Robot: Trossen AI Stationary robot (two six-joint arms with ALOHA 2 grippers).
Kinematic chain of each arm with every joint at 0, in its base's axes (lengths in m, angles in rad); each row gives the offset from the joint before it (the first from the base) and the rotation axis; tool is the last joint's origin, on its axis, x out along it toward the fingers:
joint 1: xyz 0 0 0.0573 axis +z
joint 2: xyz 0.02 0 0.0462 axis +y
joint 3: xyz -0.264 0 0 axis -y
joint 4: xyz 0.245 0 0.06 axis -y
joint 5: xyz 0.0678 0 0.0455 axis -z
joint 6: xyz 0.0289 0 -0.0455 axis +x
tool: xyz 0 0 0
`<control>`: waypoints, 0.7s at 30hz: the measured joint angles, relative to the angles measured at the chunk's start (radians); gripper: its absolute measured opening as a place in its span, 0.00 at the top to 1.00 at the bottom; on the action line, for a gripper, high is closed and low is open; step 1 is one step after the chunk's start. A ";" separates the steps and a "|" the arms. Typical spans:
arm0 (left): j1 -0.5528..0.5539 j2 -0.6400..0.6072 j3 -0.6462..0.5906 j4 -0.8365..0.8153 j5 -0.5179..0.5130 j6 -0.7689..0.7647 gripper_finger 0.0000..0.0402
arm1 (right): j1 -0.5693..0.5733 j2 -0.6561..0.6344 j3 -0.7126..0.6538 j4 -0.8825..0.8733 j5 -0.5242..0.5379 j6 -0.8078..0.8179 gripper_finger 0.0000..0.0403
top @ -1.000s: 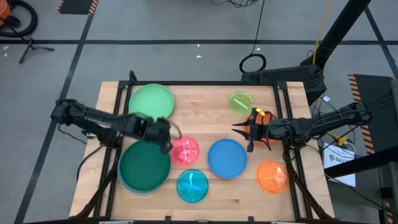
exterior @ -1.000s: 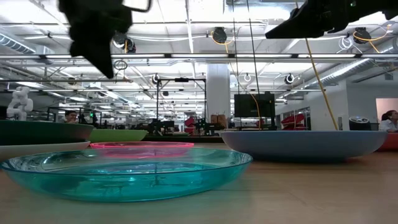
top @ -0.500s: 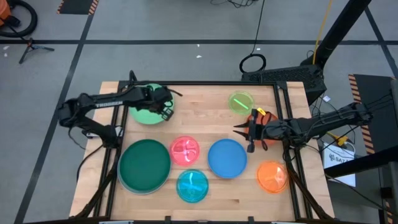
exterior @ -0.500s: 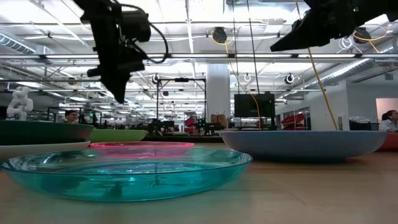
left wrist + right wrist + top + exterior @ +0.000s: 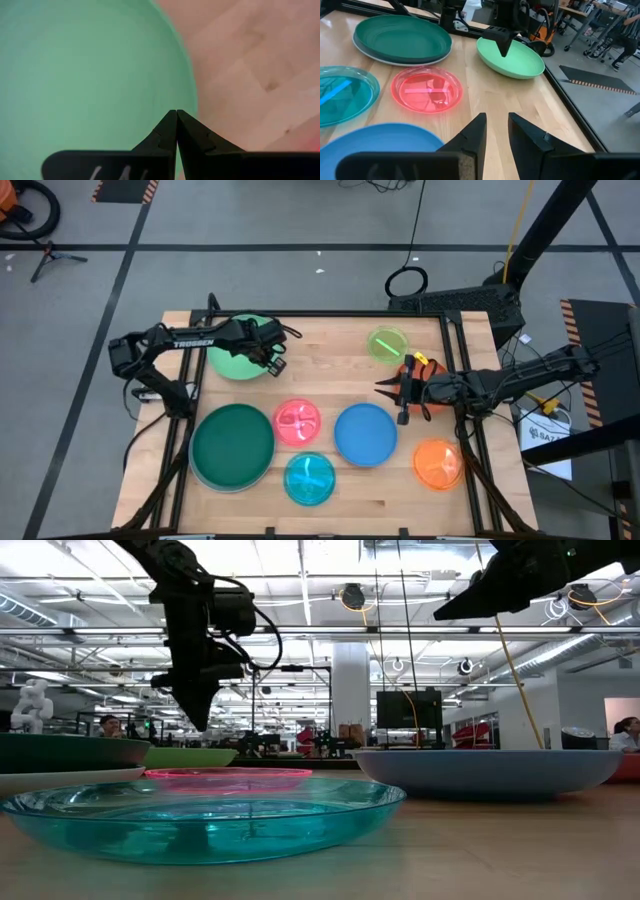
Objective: Stack plastic plates
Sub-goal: Stack the green plate on top of the dark green plate
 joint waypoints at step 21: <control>0.000 0.001 -0.001 -0.008 0.008 -0.014 0.61 | 0.000 0.000 0.000 -0.001 0.000 0.000 0.82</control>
